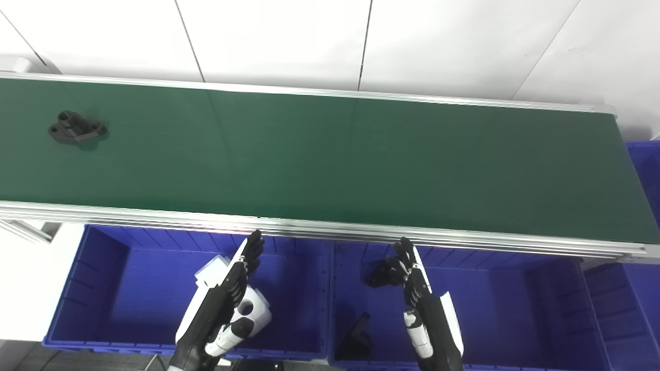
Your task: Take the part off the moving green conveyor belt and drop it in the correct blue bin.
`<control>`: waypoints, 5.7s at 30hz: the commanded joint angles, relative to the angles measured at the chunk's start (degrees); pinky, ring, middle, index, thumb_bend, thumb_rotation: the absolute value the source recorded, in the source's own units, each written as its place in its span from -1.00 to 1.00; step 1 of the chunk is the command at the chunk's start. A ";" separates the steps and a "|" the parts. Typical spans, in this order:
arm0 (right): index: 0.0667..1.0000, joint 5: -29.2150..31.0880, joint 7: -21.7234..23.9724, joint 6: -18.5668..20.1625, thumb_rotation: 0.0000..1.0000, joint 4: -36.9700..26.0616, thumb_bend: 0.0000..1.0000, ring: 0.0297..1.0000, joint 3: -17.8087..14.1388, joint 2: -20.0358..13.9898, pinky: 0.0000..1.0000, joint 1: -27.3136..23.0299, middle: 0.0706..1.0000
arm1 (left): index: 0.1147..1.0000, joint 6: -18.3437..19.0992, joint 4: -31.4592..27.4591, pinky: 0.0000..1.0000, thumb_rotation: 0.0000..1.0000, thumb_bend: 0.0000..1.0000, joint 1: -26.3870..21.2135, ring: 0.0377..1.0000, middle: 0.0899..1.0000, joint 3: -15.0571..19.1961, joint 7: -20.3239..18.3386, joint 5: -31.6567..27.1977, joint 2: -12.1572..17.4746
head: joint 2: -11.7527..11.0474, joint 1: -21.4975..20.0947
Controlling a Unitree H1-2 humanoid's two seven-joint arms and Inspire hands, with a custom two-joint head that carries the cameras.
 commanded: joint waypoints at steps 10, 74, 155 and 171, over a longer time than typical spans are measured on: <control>1.00 0.00 0.22 -2.93 1.00 -0.82 0.89 0.83 0.37 0.32 0.82 0.80 0.93 | 1.00 -2.87 -0.62 1.00 0.73 0.83 -0.31 1.00 1.00 0.11 -0.10 -0.83 0.52 | -0.02 -0.12; 1.00 8.66 0.30 -4.34 0.65 4.27 1.00 0.83 -0.31 -5.25 0.90 -2.96 0.94 | 1.00 -12.06 15.37 0.87 0.65 0.74 -5.73 1.00 1.00 -2.75 0.57 0.39 -4.22 | -15.43 9.49; 0.88 -46.20 6.19 34.41 0.46 30.29 1.00 0.54 15.06 4.50 0.27 -74.59 0.80 | 1.00 -10.37 12.02 0.88 0.65 0.76 -4.92 1.00 1.00 -11.35 3.67 6.60 -9.21 | -10.98 13.07; 0.85 -45.18 2.69 32.66 0.33 40.72 1.00 0.40 16.18 4.88 0.12 -79.01 0.75 | 1.00 -8.76 8.13 0.82 0.63 0.80 -2.21 1.00 1.00 -13.32 3.84 7.89 -9.30 | -9.75 13.95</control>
